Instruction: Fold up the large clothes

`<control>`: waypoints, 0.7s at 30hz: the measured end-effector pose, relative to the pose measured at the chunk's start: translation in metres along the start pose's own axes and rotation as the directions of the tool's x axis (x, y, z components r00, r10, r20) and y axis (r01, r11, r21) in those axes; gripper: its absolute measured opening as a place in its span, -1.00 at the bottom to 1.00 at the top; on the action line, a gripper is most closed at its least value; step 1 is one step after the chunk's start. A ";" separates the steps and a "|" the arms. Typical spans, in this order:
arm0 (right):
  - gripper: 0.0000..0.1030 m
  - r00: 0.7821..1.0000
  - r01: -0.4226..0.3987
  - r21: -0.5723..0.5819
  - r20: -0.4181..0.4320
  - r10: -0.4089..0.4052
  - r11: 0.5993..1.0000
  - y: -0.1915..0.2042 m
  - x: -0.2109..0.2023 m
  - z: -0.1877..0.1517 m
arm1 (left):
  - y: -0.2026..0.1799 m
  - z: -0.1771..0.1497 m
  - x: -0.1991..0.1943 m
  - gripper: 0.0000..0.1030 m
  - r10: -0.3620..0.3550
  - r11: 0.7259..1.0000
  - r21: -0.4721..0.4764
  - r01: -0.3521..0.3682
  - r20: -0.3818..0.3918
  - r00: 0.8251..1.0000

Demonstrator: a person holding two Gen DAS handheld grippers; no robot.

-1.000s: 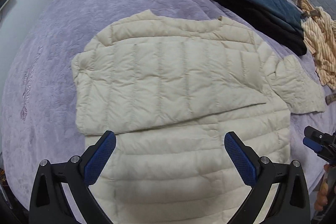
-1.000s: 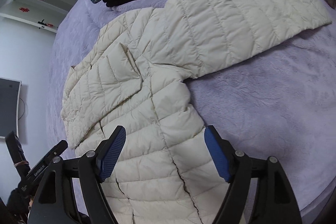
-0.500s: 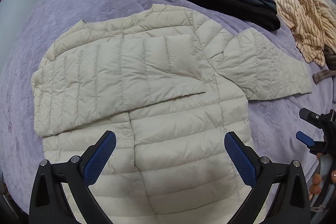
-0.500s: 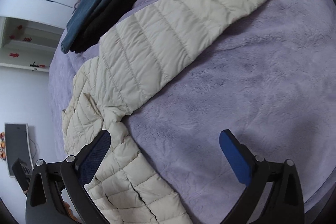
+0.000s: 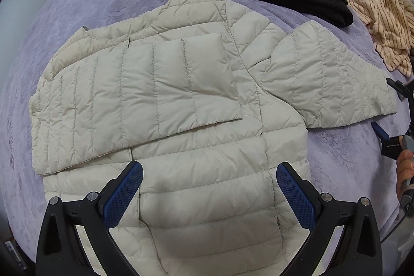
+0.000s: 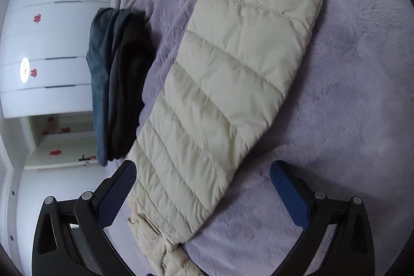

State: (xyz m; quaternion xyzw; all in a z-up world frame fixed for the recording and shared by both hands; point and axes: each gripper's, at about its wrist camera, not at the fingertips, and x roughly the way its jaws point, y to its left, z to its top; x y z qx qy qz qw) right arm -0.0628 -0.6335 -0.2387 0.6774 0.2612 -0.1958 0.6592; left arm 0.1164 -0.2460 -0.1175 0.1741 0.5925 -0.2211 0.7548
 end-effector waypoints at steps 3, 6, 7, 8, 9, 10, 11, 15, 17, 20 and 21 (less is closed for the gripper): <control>0.99 0.998 -0.056 0.059 0.028 0.054 0.997 -0.005 0.008 0.017 | -0.001 0.002 0.004 1.00 0.009 1.000 -0.004 -0.009 -0.002 1.000; 0.93 0.993 -0.109 0.116 0.051 0.104 0.987 -0.009 0.010 0.026 | -0.002 0.003 0.008 1.00 0.042 0.999 0.003 -0.042 -0.009 0.999; 0.76 0.991 -0.126 0.136 0.060 0.118 0.983 -0.010 0.011 0.028 | -0.003 0.003 0.010 1.00 0.055 0.998 0.007 -0.055 -0.012 0.998; 0.58 0.990 -0.135 0.155 0.063 0.126 0.979 -0.012 0.011 0.030 | -0.003 0.004 0.011 1.00 0.064 0.998 0.009 -0.064 -0.014 0.998; 0.15 0.989 -0.141 0.174 0.057 0.133 0.975 -0.015 0.012 0.032 | -0.003 0.003 0.012 1.00 0.070 0.998 0.009 -0.069 -0.014 0.997; -0.29 0.988 -0.153 0.190 0.053 0.146 0.970 -0.017 0.014 0.034 | -0.002 0.004 0.012 1.00 0.072 0.997 0.008 -0.072 -0.014 0.997; -0.54 0.985 -0.170 0.201 0.048 0.164 0.965 -0.019 0.014 0.035 | -0.003 0.004 0.012 1.00 0.073 0.997 0.006 -0.073 -0.014 0.997; -0.77 0.977 -0.213 0.172 0.051 0.208 0.962 -0.009 0.012 0.035 | 0.002 0.004 0.010 1.00 0.086 0.996 0.001 -0.086 -0.012 0.996; -0.77 0.972 -0.233 0.145 0.041 0.229 0.962 0.000 0.009 0.034 | 0.006 0.003 0.008 1.00 0.091 0.996 -0.001 -0.091 -0.006 0.996; -0.77 0.964 -0.267 0.090 0.024 0.266 0.959 0.020 0.004 0.032 | 0.014 0.003 0.005 1.00 0.103 0.995 -0.002 -0.103 0.005 0.995; -0.77 0.960 -0.282 0.071 0.016 0.281 0.957 0.027 0.003 0.029 | 0.016 0.002 0.004 1.00 0.104 0.995 -0.006 -0.104 0.006 0.995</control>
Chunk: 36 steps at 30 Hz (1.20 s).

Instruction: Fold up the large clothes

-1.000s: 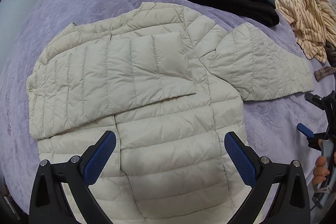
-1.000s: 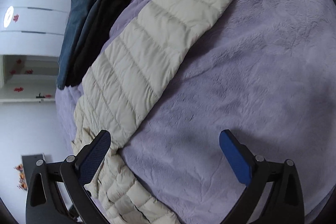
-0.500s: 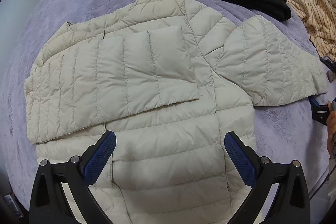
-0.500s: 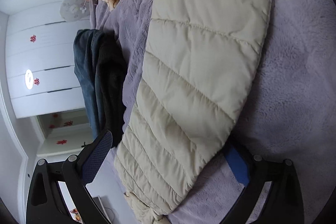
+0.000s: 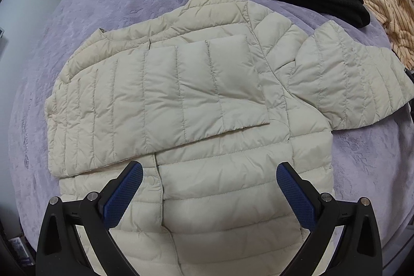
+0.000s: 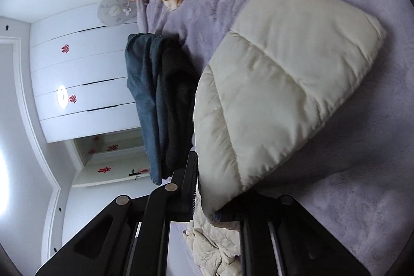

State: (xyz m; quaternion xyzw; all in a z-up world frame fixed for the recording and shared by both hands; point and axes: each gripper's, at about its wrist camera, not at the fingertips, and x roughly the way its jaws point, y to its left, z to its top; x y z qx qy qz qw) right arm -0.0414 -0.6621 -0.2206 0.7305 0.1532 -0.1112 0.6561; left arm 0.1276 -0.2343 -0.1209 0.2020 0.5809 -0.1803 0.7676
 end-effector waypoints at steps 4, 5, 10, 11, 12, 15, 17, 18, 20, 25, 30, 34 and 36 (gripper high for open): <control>-0.77 0.997 -0.048 -0.111 -0.063 0.041 0.993 0.039 0.012 -0.016 | 0.012 -0.002 -0.003 1.00 0.007 1.000 -0.011 -0.007 0.015 1.000; -0.77 0.996 -0.054 -0.146 -0.083 0.042 0.988 0.048 0.015 -0.023 | 0.015 -0.002 -0.004 1.00 0.010 1.000 -0.012 -0.009 0.018 1.000; -0.77 0.983 -0.079 -0.315 -0.182 0.022 0.946 0.103 0.045 -0.067 | 0.038 -0.006 -0.005 1.00 0.014 0.999 -0.036 -0.013 0.033 0.999; -0.77 0.980 -0.084 -0.349 -0.200 0.013 0.934 0.113 0.053 -0.078 | 0.045 -0.007 -0.006 1.00 0.014 0.999 -0.046 -0.012 0.034 0.999; -0.77 0.976 -0.087 -0.382 -0.219 0.001 0.920 0.123 0.062 -0.091 | 0.052 -0.008 -0.007 1.00 0.012 0.998 -0.059 -0.010 0.036 0.999; -0.77 0.961 -0.086 -0.502 -0.271 -0.062 0.860 0.150 0.090 -0.136 | 0.079 -0.012 -0.008 1.00 0.011 0.994 -0.113 -0.006 0.045 0.999; -0.77 0.943 -0.097 -0.561 -0.316 -0.105 0.822 0.161 0.111 -0.172 | 0.102 -0.014 -0.008 1.00 0.014 0.988 -0.157 -0.005 0.053 0.999; -0.77 0.932 -0.104 -0.586 -0.340 -0.127 0.804 0.163 0.124 -0.191 | 0.113 -0.015 -0.008 1.00 0.017 0.984 -0.178 -0.007 0.057 0.998; -0.77 0.908 -0.101 -0.654 -0.368 -0.199 0.750 0.165 0.149 -0.229 | 0.136 -0.018 -0.005 1.00 0.027 0.976 -0.219 -0.013 0.061 0.998; -0.77 0.829 -0.084 -0.729 -0.429 -0.358 0.679 0.132 0.211 -0.308 | 0.183 -0.027 0.009 1.00 0.052 0.953 -0.300 -0.033 0.054 0.997; -0.75 0.773 0.011 -0.782 -0.389 -0.502 0.623 0.090 0.257 -0.342 | 0.210 -0.031 0.020 1.00 0.056 0.942 -0.335 -0.030 0.069 0.996; 0.55 0.777 0.061 -0.782 -0.353 -0.521 0.621 0.077 0.251 -0.349 | 0.224 -0.032 0.025 1.00 0.022 0.933 -0.359 0.008 0.080 0.997; 0.69 0.806 0.088 -0.775 -0.314 -0.502 0.625 0.082 0.237 -0.348 | 0.228 -0.033 0.026 1.00 0.017 0.931 -0.365 0.016 0.086 0.996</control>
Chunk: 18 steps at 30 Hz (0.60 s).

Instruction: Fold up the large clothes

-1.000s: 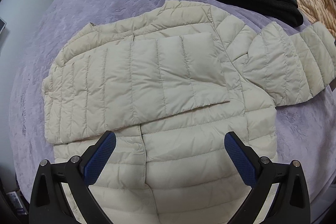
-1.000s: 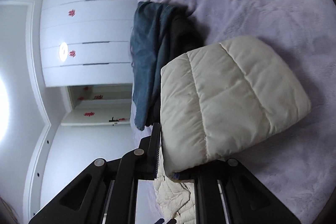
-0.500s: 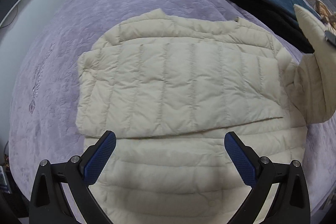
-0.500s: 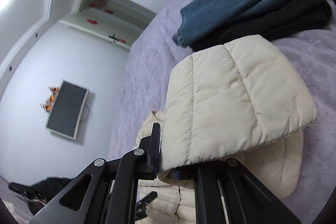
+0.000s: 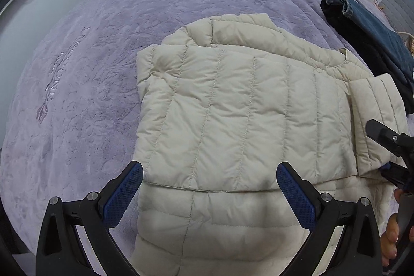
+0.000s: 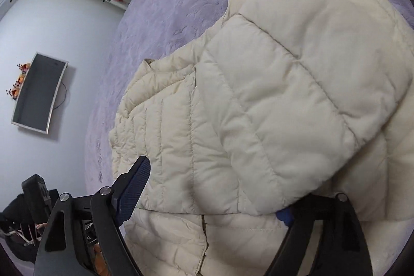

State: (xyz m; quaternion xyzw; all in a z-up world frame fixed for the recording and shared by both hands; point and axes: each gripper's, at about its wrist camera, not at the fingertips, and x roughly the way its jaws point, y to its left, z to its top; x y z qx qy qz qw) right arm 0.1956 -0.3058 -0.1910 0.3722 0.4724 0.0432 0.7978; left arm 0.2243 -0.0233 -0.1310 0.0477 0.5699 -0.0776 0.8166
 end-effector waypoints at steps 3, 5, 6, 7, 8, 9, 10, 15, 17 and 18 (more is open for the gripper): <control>0.69 0.995 0.041 0.065 0.083 -0.047 0.997 -0.008 -0.024 -0.002 | 0.005 0.001 0.000 1.00 -0.007 1.000 -0.004 0.007 0.003 1.000; 0.66 0.989 0.040 0.123 0.137 -0.057 0.992 -0.017 -0.038 -0.001 | 0.008 0.002 -0.001 1.00 -0.009 1.000 -0.008 0.009 0.008 1.000; 0.56 0.984 0.047 0.150 0.164 -0.072 0.988 -0.020 -0.044 0.001 | 0.010 0.002 -0.002 1.00 -0.010 1.000 -0.009 0.010 0.011 1.000; 0.25 0.979 0.059 0.173 0.184 -0.091 0.983 -0.022 -0.048 0.003 | 0.012 0.003 -0.003 1.00 -0.009 1.000 -0.011 0.009 0.014 1.000; 0.02 0.975 0.067 0.187 0.195 -0.104 0.980 -0.025 -0.056 0.005 | 0.015 0.004 -0.003 1.00 -0.008 1.000 -0.015 0.009 0.017 1.000; -0.50 0.973 0.075 0.190 0.203 -0.114 0.979 -0.025 -0.058 0.007 | 0.018 0.004 -0.004 1.00 -0.008 1.000 -0.019 0.008 0.021 1.000; -0.72 0.971 0.081 0.180 0.209 -0.119 0.980 -0.022 -0.061 0.009 | 0.021 0.005 -0.005 1.00 -0.006 1.000 -0.025 0.007 0.024 1.000; -0.75 0.963 0.162 -0.072 0.231 -0.142 0.984 0.031 -0.063 0.014 | 0.041 0.007 -0.011 1.00 0.010 0.998 -0.069 -0.007 0.048 0.999; -0.75 0.966 0.184 -0.198 0.218 -0.140 0.963 0.058 -0.055 0.008 | 0.051 0.007 -0.012 1.00 0.020 0.995 -0.095 -0.015 0.054 0.998; -0.75 0.968 0.191 -0.259 0.207 -0.139 0.947 0.071 -0.049 0.003 | 0.056 0.008 -0.012 1.00 0.027 0.994 -0.108 -0.020 0.056 0.998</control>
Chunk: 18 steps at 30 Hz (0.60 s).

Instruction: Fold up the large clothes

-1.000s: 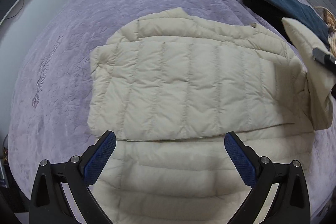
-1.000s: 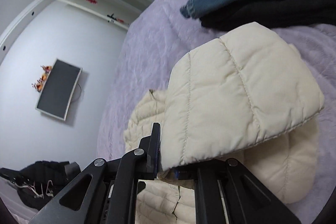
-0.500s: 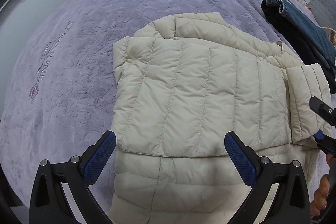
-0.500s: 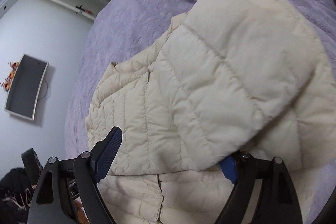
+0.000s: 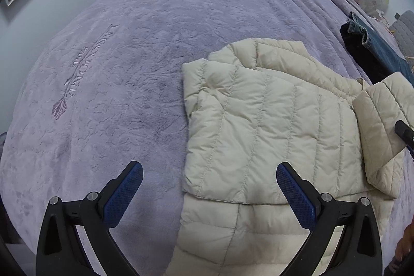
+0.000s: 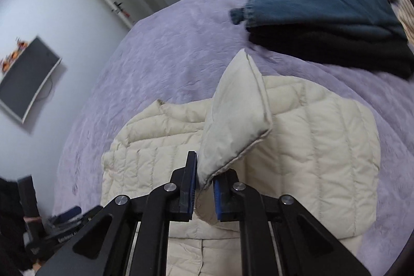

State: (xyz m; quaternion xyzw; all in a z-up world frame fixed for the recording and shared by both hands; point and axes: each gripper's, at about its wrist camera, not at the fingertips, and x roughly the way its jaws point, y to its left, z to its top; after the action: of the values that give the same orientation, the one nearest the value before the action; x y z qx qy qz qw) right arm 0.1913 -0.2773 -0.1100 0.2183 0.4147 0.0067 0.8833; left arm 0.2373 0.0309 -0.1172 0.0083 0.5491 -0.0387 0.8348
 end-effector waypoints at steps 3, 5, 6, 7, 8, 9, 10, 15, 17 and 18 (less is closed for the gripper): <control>-0.75 0.999 -0.001 -0.180 -0.050 -0.008 0.984 0.041 0.015 -0.014 | 0.013 0.002 0.000 1.00 0.015 0.999 -0.033 -0.015 0.002 1.000; -0.75 0.995 -0.008 -0.261 -0.096 -0.018 0.965 0.061 0.030 -0.025 | 0.021 0.002 -0.001 1.00 0.006 0.999 -0.054 -0.006 0.005 1.000; -0.75 0.993 -0.013 -0.287 -0.117 -0.022 0.958 0.068 0.037 -0.031 | 0.025 0.003 -0.001 1.00 0.001 0.998 -0.063 -0.001 0.007 1.000; -0.75 0.990 -0.017 -0.306 -0.137 -0.026 0.952 0.073 0.043 -0.037 | 0.027 0.003 -0.001 1.00 -0.002 0.998 -0.070 0.002 0.007 1.000; -0.75 0.988 -0.019 -0.316 -0.153 -0.031 0.949 0.076 0.048 -0.042 | 0.030 0.003 0.000 1.00 -0.005 0.997 -0.074 0.005 0.005 1.000; -0.75 0.985 -0.023 -0.321 -0.172 -0.034 0.947 0.078 0.052 -0.046 | 0.031 0.003 0.000 1.00 -0.006 0.997 -0.077 0.006 0.003 1.000; -0.74 0.982 -0.028 -0.324 -0.187 -0.035 0.946 0.080 0.056 -0.050 | 0.033 0.004 0.000 1.00 -0.007 0.997 -0.079 0.007 0.003 1.000; -0.50 0.964 -0.061 -0.326 -0.264 -0.029 0.943 0.083 0.070 -0.064 | 0.029 0.010 -0.004 1.00 -0.015 0.998 -0.067 0.016 0.019 1.000; 0.29 0.958 -0.088 -0.312 -0.286 -0.005 0.946 0.083 0.071 -0.066 | 0.023 0.014 -0.006 1.00 -0.020 0.998 -0.058 0.022 0.026 0.999; 0.60 0.960 -0.102 -0.305 -0.281 0.013 0.947 0.083 0.067 -0.067 | 0.020 0.016 -0.007 1.00 -0.025 0.998 -0.054 0.027 0.030 0.999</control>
State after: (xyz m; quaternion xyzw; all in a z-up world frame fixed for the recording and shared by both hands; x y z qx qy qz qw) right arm 0.2004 -0.1641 -0.1639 0.0827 0.5205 0.1295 0.8399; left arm 0.2506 0.0499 -0.1055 -0.0221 0.5378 -0.0347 0.8420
